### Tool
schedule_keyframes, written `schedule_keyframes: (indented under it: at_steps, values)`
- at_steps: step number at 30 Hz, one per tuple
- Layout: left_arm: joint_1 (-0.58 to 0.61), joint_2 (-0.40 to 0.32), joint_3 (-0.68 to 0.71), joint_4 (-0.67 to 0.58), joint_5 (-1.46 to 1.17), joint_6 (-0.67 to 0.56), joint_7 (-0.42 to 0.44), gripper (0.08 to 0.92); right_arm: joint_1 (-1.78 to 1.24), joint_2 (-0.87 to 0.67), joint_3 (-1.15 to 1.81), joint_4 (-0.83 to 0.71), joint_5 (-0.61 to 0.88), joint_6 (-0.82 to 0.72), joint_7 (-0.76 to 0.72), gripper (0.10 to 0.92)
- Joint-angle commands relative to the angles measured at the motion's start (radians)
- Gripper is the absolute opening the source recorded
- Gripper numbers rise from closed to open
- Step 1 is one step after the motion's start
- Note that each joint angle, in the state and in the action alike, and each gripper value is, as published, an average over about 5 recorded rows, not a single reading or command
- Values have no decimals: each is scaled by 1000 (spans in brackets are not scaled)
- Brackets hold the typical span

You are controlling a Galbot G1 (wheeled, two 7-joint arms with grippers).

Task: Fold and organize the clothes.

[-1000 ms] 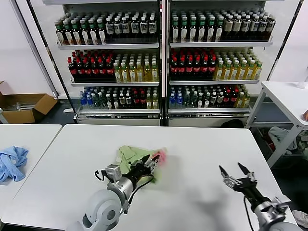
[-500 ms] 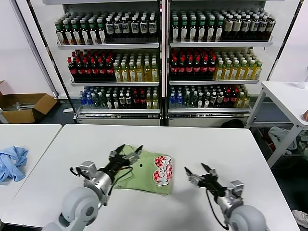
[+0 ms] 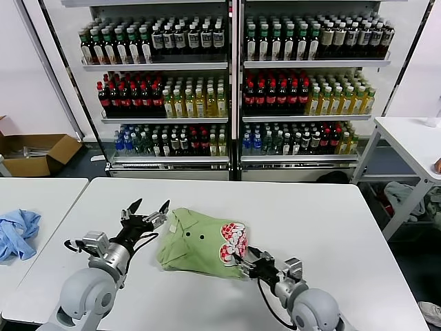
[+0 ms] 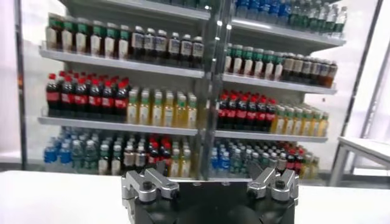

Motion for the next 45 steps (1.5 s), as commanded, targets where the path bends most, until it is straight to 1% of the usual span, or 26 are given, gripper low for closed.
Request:
schedule_keyframes:
  at_steps: [1,4,9,14,17,23,25,27,32,36,39,45]
  values:
    - [15,4,-47,11,30,-14,13,823,69,3,-84,-42,-87,10,-32,516]
    - [13,4,-45,14,29,-14,15,823,56,-10,-48,-22,-135,25,-70,429]
    - [18,7,-57,27,19,-12,25,823,-36,-48,85,57,-287,31,-161,291]
    - [17,10,-55,38,-8,-12,26,823,-100,-117,207,106,-295,28,-175,155]
    - [10,6,-36,41,-10,-12,26,823,-99,-149,240,100,-267,23,-160,127]
    - [0,-6,-13,45,-10,-11,24,823,-117,-139,253,132,-248,-31,-122,128]
    - [2,-6,-12,44,-11,-10,25,823,-136,-134,261,148,-247,-40,-123,152]
    - [5,-5,-13,44,-13,-10,26,823,-156,-133,270,164,-244,-39,-116,202]
    - [17,3,-25,33,-30,-10,25,823,-172,-121,277,198,-210,5,-27,356]
    - [20,16,-30,30,-37,-10,25,823,-104,-82,216,191,-174,66,14,469]
    - [20,14,-31,27,-37,-10,24,823,-17,-13,128,135,-161,93,32,556]
    - [44,3,-33,15,-32,-11,23,823,100,116,-1,-75,-199,119,30,729]
